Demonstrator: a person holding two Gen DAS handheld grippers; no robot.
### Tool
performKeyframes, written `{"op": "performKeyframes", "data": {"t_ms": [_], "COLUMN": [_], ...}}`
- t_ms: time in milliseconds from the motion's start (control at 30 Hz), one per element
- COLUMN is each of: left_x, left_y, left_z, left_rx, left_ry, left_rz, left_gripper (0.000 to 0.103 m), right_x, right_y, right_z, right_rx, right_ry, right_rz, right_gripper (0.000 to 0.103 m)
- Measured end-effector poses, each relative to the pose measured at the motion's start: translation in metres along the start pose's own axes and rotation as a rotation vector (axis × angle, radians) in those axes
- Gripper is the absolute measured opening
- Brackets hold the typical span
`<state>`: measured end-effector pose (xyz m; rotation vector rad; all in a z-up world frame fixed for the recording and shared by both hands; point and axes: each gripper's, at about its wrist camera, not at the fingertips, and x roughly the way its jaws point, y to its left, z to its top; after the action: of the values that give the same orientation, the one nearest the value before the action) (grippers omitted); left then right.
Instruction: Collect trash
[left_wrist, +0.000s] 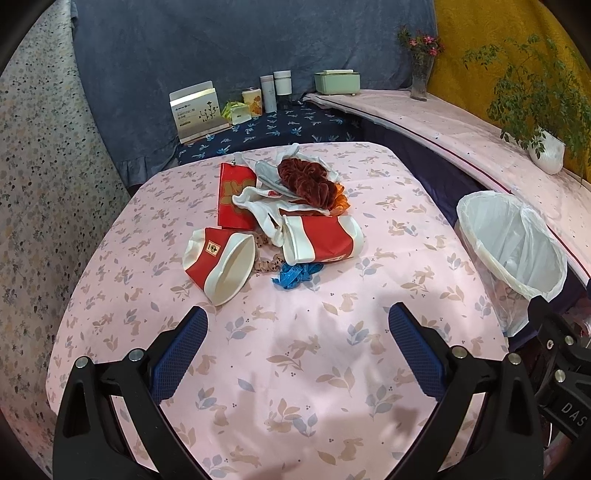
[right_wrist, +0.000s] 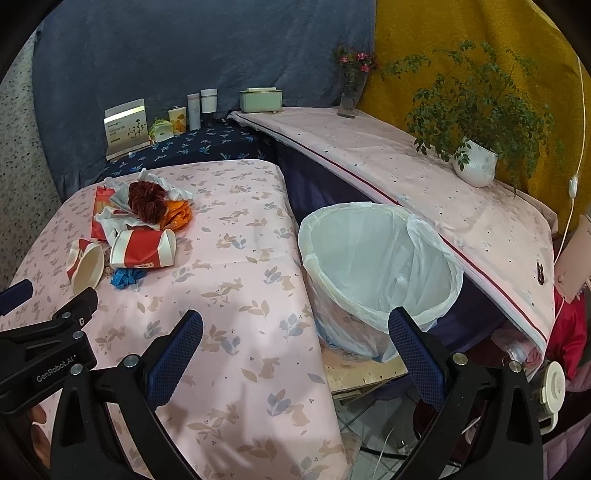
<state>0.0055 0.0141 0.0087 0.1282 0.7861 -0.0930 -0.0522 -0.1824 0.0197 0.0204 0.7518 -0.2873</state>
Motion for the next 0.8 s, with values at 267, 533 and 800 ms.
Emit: {"op": "performKeyframes", "data": {"t_ms": [267, 533, 800], "left_x": [0.011, 0.032, 0.07], "left_y": [0.011, 0.032, 0.071], "left_z": [0.003, 0.006, 0.01], "left_rx": [-0.014, -0.03, -0.075], "left_ry": [0.009, 0.02, 0.048], "left_rz": [-0.006, 0.0, 0.024], "left_gripper": [0.094, 0.094, 0.094], "right_x": [0.01, 0.021, 0.044], "right_y": [0.01, 0.023, 0.037], "right_z": [0.007, 0.018, 0.03], "right_rx": [-0.003, 0.0, 0.037], "right_ry": [0.007, 0.008, 0.036], "right_rz": [0.0, 0.001, 0.049], "right_gripper": [0.096, 0.096, 0.096]}}
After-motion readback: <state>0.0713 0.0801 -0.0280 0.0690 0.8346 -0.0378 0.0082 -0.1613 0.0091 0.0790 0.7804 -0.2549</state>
